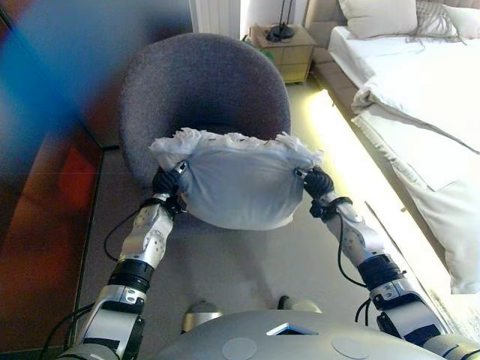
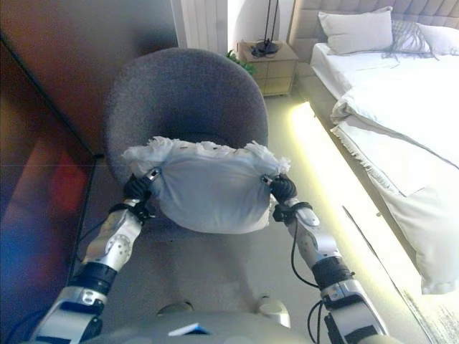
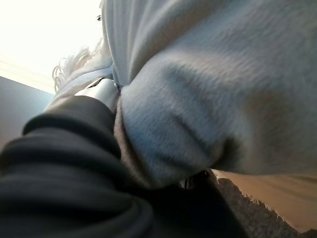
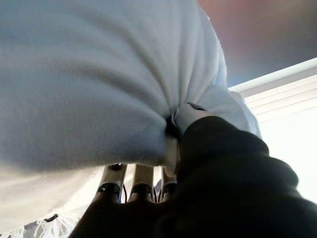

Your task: Pick up the cushion and take it to the sofa

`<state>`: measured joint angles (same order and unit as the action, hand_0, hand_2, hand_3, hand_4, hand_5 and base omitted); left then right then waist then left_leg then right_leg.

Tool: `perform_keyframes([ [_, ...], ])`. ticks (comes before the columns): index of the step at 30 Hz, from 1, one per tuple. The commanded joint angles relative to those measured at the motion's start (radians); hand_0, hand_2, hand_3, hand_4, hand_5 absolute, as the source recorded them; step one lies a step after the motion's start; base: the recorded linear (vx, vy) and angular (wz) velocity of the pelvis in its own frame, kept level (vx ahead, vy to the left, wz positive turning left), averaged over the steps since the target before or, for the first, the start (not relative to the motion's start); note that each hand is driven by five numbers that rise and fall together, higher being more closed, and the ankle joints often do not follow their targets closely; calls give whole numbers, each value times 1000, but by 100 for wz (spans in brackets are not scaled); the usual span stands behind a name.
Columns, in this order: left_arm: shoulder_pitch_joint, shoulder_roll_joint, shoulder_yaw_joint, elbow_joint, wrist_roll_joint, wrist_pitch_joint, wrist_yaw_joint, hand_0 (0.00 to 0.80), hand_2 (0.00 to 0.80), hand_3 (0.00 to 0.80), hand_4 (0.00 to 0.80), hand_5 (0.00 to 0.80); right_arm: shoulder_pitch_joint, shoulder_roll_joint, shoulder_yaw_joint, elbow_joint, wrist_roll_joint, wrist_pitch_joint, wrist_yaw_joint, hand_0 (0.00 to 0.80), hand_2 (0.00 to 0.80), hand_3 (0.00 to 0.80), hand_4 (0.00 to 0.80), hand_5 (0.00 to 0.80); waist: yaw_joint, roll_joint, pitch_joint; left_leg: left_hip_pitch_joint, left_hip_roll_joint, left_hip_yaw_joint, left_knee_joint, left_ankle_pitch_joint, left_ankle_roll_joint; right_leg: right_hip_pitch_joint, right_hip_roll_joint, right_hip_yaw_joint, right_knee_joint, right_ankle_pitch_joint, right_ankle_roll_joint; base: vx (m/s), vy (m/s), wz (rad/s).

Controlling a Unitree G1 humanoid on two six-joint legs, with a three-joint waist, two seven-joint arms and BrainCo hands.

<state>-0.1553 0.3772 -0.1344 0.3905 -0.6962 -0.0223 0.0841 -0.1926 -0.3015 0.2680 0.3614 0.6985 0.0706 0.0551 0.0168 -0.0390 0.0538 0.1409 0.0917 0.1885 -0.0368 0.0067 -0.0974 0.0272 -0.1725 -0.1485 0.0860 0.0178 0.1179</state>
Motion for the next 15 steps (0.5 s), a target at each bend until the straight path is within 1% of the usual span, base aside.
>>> perform_keyframes([
  [1, -152, -3, -15, -29, -3, -67, -83, 800, 800, 800, 800, 800, -121, 32, 3, -15, 58, -90, 32, 800, 800, 800, 800, 800, 4, 3, -8, -92, -101, 5, 88, -68, 146, -68, -64, 17, 411, 31, 13, 46, 169, -19],
  [2, -167, 0, -24, -20, -5, -69, -85, 800, 800, 800, 800, 800, -130, 36, 11, -7, 61, -106, 23, 800, 800, 800, 800, 800, 8, 7, 3, -100, -104, -3, 109, -81, 157, -101, -93, 41, 517, 75, 8, 44, 166, -23],
  [3, -179, 6, -35, -15, -11, -71, -86, 800, 800, 800, 800, 800, -135, 36, 16, -4, 68, -118, 16, 800, 800, 800, 800, 800, 11, 10, 14, -104, -108, -20, 126, -91, 165, -128, -107, 71, 593, 114, 7, 53, 138, -10],
  [4, -185, 9, -45, -12, -16, -71, -89, 800, 800, 800, 800, 800, -136, 35, 19, -3, 78, -126, 9, 800, 800, 800, 800, 800, 11, 13, 22, -105, -112, -38, 138, -98, 169, -148, -109, 96, 642, 145, 8, 113, 114, -13],
  [5, -192, 9, -57, -13, -18, -68, -96, 800, 800, 800, 800, 800, -136, 31, 21, -3, 91, -136, -4, 800, 800, 800, 800, 800, 6, 19, 32, -100, -118, -70, 150, -111, 172, -180, -95, 140, 704, 193, 13, 142, 75, 4],
  [6, -197, 7, -63, -12, -18, -65, -100, 800, 800, 800, 800, 800, -137, 30, 21, -3, 96, -139, -11, 800, 800, 800, 800, 800, 2, 25, 34, -98, -115, -86, 154, -114, 173, -206, -79, 164, 719, 218, 15, 195, 28, 15],
  [7, -204, 6, -69, -9, -21, -66, -103, 800, 800, 800, 800, 800, -138, 26, 20, -2, 100, -141, -12, 800, 800, 800, 800, 800, -6, 26, 39, -91, -116, -102, 157, -118, 173, -233, -64, 190, 699, 237, 20, 196, -33, 36],
  [9, -219, 0, -87, -6, -33, -67, -105, 800, 800, 800, 800, 800, -145, 15, 12, 12, 106, -144, -11, 800, 800, 800, 800, 800, -23, 20, 48, -83, -119, -125, 172, -130, 167, -288, -26, 217, 617, 242, 31, 266, -100, 30],
  [10, -227, -4, -97, -1, -37, -69, -106, 800, 800, 800, 800, 800, -152, 8, 5, 21, 114, -143, -12, 800, 800, 800, 800, 800, -31, 11, 53, -76, -124, -132, 184, -143, 165, -299, -15, 220, 558, 249, 39, 329, -140, 11],
  [12, -238, -17, -120, 8, -36, -72, -107, 800, 800, 800, 800, 800, -170, -17, -14, 26, 137, -126, -14, 800, 800, 800, 800, 800, -51, -22, 58, -62, -145, -153, 214, -186, 164, -304, 5, 219, 380, 243, 55, 382, -148, 8],
  [13, -241, -27, -132, 9, -30, -73, -101, 800, 800, 800, 800, 800, -178, -30, -24, 26, 147, -116, -12, 800, 800, 800, 800, 800, -63, -43, 57, -52, -162, -167, 226, -210, 163, -310, 17, 214, 266, 232, 64, 486, -113, 9],
  [14, -242, -40, -146, 13, -24, -77, -94, 800, 800, 800, 800, 800, -185, -46, -32, 24, 156, -104, -12, 800, 800, 800, 800, 800, -78, -60, 54, -32, -180, -186, 232, -236, 163, -317, 35, 194, 145, 216, 74, 466, -58, 13],
  [15, -240, -48, -152, 13, -21, -79, -91, 800, 800, 800, 800, 800, -188, -58, -36, 22, 162, -97, -12, 800, 800, 800, 800, 800, -88, -65, 53, -14, -187, -199, 233, -252, 164, -320, 48, 174, 85, 210, 76, 516, -9, 28],
])
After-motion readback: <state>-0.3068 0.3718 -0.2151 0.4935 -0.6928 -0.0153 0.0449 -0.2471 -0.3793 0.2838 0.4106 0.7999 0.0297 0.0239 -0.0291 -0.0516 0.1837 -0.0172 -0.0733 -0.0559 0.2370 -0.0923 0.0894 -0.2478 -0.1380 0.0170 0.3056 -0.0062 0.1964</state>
